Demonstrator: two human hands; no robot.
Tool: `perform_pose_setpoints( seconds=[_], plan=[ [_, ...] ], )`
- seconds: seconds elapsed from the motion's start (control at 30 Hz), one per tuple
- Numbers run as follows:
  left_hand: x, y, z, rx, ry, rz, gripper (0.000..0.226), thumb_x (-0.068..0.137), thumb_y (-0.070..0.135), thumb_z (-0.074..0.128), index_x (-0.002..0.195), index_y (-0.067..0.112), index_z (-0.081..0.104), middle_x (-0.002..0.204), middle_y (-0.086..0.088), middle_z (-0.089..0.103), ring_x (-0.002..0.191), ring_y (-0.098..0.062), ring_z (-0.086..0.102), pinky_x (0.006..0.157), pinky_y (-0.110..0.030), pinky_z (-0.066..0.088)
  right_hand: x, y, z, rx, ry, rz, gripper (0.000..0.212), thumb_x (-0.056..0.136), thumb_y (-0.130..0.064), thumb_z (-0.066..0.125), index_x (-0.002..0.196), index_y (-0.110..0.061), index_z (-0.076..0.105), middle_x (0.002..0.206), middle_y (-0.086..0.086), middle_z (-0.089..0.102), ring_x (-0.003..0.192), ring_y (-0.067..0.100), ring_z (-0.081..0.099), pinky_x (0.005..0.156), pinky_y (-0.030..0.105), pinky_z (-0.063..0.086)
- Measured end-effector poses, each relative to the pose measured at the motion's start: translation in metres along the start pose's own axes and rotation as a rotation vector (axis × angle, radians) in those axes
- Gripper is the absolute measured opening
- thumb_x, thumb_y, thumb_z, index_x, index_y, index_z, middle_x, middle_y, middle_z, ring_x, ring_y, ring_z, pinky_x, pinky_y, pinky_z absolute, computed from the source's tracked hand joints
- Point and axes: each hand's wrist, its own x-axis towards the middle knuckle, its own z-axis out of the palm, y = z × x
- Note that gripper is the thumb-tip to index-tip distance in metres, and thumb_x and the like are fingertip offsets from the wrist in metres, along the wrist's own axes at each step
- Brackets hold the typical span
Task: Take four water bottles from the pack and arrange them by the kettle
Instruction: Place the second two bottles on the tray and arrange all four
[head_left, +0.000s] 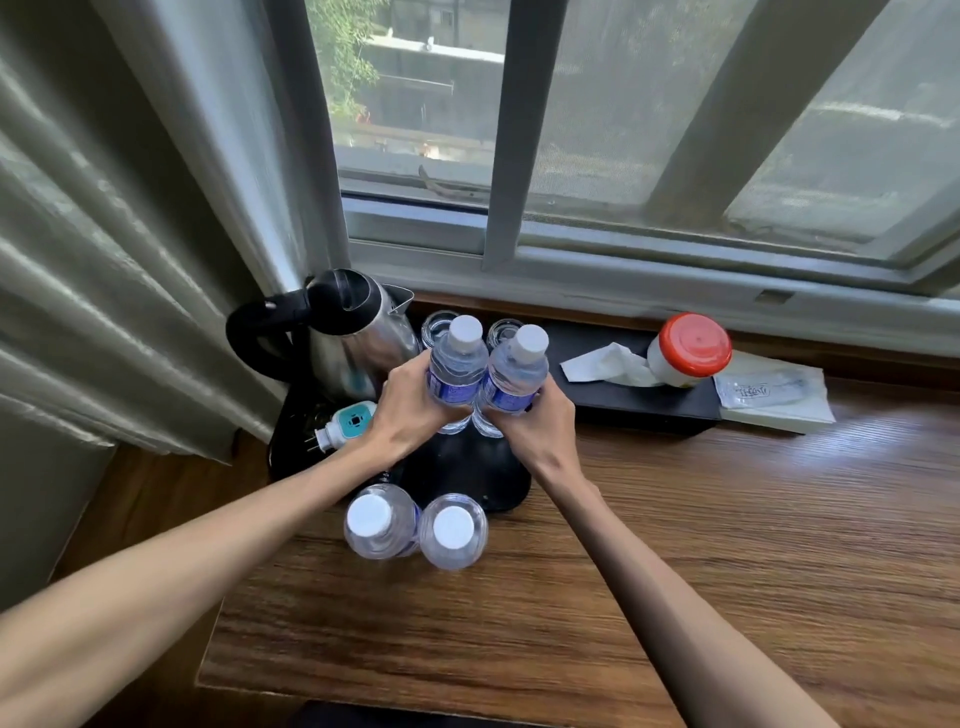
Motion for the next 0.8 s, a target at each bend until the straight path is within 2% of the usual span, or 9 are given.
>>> perform_pose_setpoints(
  seconds=[0.1, 0.17, 0.3, 0.4, 0.47, 0.57, 0.67, 0.73, 0.8],
  plan=[
    [0.006, 0.001, 0.002, -0.044, 0.012, 0.001, 0.035, 0.067, 0.037, 0.082, 0.09, 0.017, 0.064, 0.085, 0.003, 0.072, 0.077, -0.008, 0.064, 0.066, -0.034, 0.053, 0.007, -0.001, 0.003, 0.005, -0.012, -0.008, 0.033, 0.069, -0.03, 0.084, 0.09, -0.035, 0.06, 0.093, -0.009, 0.07, 0.086, 0.006, 0.067, 0.076, 0.03, 0.056],
    [0.009, 0.0, 0.004, -0.057, 0.024, 0.003, 0.038, 0.066, 0.037, 0.083, 0.092, 0.017, 0.065, 0.088, 0.002, 0.073, 0.08, -0.01, 0.065, 0.068, -0.035, 0.054, 0.013, 0.0, 0.004, -0.003, -0.013, -0.017, 0.034, 0.07, -0.028, 0.084, 0.09, -0.037, 0.058, 0.094, -0.01, 0.069, 0.086, 0.006, 0.066, 0.075, 0.025, 0.053],
    [0.012, -0.001, 0.01, -0.086, 0.055, -0.001, 0.045, 0.062, 0.042, 0.084, 0.096, 0.019, 0.064, 0.093, 0.002, 0.07, 0.086, -0.015, 0.066, 0.07, -0.03, 0.05, 0.023, 0.011, 0.01, -0.087, 0.019, -0.061, 0.033, 0.073, -0.028, 0.082, 0.099, -0.023, 0.06, 0.102, 0.0, 0.065, 0.096, 0.013, 0.059, 0.078, 0.018, 0.042],
    [0.012, -0.007, 0.015, -0.074, 0.094, 0.009, 0.06, 0.057, 0.052, 0.081, 0.102, 0.015, 0.063, 0.097, -0.004, 0.061, 0.089, -0.018, 0.061, 0.073, -0.031, 0.048, 0.028, 0.019, 0.013, -0.17, 0.031, -0.096, 0.036, 0.074, -0.027, 0.081, 0.102, -0.013, 0.062, 0.101, 0.003, 0.059, 0.099, 0.01, 0.045, 0.076, 0.002, 0.033],
    [0.011, -0.008, 0.016, -0.054, 0.098, 0.001, 0.065, 0.057, 0.053, 0.08, 0.105, 0.014, 0.063, 0.098, -0.007, 0.061, 0.09, -0.021, 0.061, 0.073, -0.032, 0.048, 0.029, 0.022, 0.013, -0.185, 0.033, -0.107, 0.04, 0.073, -0.025, 0.083, 0.104, -0.011, 0.062, 0.102, 0.003, 0.058, 0.099, 0.008, 0.044, 0.077, -0.001, 0.031],
    [0.011, -0.003, 0.014, 0.028, 0.094, -0.018, 0.062, 0.058, 0.039, 0.087, 0.109, 0.015, 0.061, 0.103, -0.008, 0.065, 0.096, -0.028, 0.064, 0.076, -0.036, 0.05, 0.028, 0.025, 0.014, -0.197, 0.037, -0.116, 0.047, 0.073, -0.025, 0.086, 0.11, -0.01, 0.061, 0.106, 0.005, 0.057, 0.097, 0.005, 0.044, 0.078, 0.009, 0.035],
    [0.014, 0.0, 0.007, 0.065, 0.054, -0.043, 0.062, 0.055, 0.031, 0.089, 0.108, 0.016, 0.061, 0.105, -0.007, 0.068, 0.096, -0.028, 0.066, 0.078, -0.037, 0.052, 0.026, 0.022, 0.015, -0.17, 0.043, -0.121, 0.055, 0.073, -0.025, 0.086, 0.119, -0.011, 0.059, 0.115, 0.005, 0.058, 0.108, 0.01, 0.049, 0.091, 0.025, 0.044],
    [0.014, -0.002, 0.0, 0.027, -0.053, -0.072, 0.067, 0.055, 0.029, 0.088, 0.113, 0.018, 0.057, 0.108, -0.004, 0.069, 0.099, -0.022, 0.067, 0.082, -0.037, 0.055, 0.023, 0.02, 0.012, -0.101, 0.035, -0.104, 0.071, 0.069, -0.025, 0.086, 0.13, -0.014, 0.053, 0.123, 0.001, 0.06, 0.115, 0.013, 0.053, 0.097, 0.028, 0.046],
    [0.012, -0.005, -0.008, -0.09, -0.17, -0.134, 0.08, 0.059, 0.021, 0.09, 0.128, 0.018, 0.05, 0.119, -0.002, 0.065, 0.108, -0.016, 0.065, 0.091, -0.038, 0.056, 0.019, 0.019, 0.008, -0.054, 0.02, -0.076, 0.086, 0.068, -0.024, 0.086, 0.142, -0.014, 0.043, 0.128, -0.001, 0.06, 0.119, 0.013, 0.057, 0.1, 0.028, 0.047]
  ],
)
